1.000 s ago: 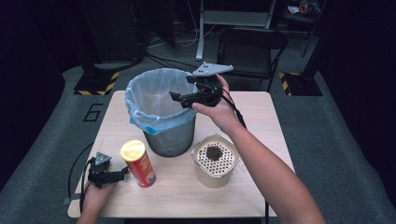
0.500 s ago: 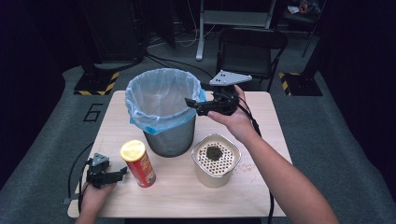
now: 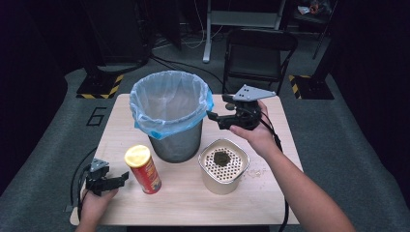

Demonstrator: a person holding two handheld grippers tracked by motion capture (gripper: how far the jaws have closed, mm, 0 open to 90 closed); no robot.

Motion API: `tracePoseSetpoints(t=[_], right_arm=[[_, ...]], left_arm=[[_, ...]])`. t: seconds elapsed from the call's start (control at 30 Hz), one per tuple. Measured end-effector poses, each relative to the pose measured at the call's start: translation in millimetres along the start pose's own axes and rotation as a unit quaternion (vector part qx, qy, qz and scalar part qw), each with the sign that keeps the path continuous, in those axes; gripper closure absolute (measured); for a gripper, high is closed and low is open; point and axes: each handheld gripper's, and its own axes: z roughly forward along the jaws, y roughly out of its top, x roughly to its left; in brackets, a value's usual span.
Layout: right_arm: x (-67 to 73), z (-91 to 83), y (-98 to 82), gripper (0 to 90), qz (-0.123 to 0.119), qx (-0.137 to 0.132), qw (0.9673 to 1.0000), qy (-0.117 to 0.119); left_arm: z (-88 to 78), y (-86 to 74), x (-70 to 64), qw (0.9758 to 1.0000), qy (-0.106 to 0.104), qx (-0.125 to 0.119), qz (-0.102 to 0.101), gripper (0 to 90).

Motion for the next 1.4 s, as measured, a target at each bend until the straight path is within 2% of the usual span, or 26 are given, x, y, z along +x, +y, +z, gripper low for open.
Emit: tracePoseSetpoints(t=[0.03,0.07,0.13,0.2,0.3,0.33,0.43,0.63,0.8,0.93,1.07,1.13,1.4], right_arm=[[-0.2,-0.4,-2.8,21.2,0.004,0.002,1.0000,-0.001],[-1.6,-1.0,-6.6,21.2,0.003,0.003,1.0000,-0.002],[-4.9,-1.4,-12.6,21.2,0.006,0.006,1.0000,-0.005],[-7.1,-2.4,-16.8,21.2,0.013,0.006,0.9999,-0.009],[-9.7,-4.9,-23.8,21.3,0.014,0.010,0.9997,-0.018],[-10.3,-6.1,-26.2,21.2,0.013,0.011,0.9996,-0.020],[-11.7,-10.4,-33.1,21.2,0.013,0.015,0.9995,-0.024],[-13.8,-18.2,-42.4,21.3,0.020,0.022,0.9990,-0.033],[-14.7,-23.1,-51.8,21.2,0.024,0.023,0.9988,-0.035],[-17.1,-23.4,-58.1,21.2,0.027,0.030,0.9984,-0.040],[-19.2,-23.1,-64.0,21.2,0.032,0.035,0.9977,-0.048],[-20.2,-23.4,-66.7,21.2,0.032,0.037,0.9976,-0.049],[-23.7,-24.6,-77.6,21.1,0.030,0.046,0.9969,-0.057]], left_arm=[[-2.8,1.2,-0.5,1.0000,0.004,-0.002,0.001,11.5],[-5.9,3.1,-1.9,1.0000,0.006,-0.003,-0.007,11.5],[-10.2,6.0,-2.7,0.9999,0.002,-0.008,-0.010,11.5],[-14.7,9.2,-3.0,0.9999,0.005,-0.011,-0.004,11.6],[-21.4,13.9,-5.5,0.9999,-0.005,-0.013,-0.007,11.6],[-24.0,16.0,-5.9,0.9999,-0.003,-0.010,0.001,11.6],[-32.6,18.4,-9.9,0.9999,-0.010,-0.001,0.009,11.5],[-45.8,19.4,-20.8,0.9996,-0.023,-0.007,0.014,11.5],[-50.7,14.9,-30.6,0.9991,-0.034,-0.011,0.021,11.5],[-53.1,11.2,-37.2,0.9986,-0.047,-0.014,0.018,11.5],[-55.6,9.5,-49.0,0.9975,-0.061,-0.007,0.036,11.5],[-56.5,9.5,-50.8,0.9972,-0.063,-0.005,0.041,11.5],[-64.0,9.0,-64.8,0.9947,-0.090,-0.009,0.050,11.5]])
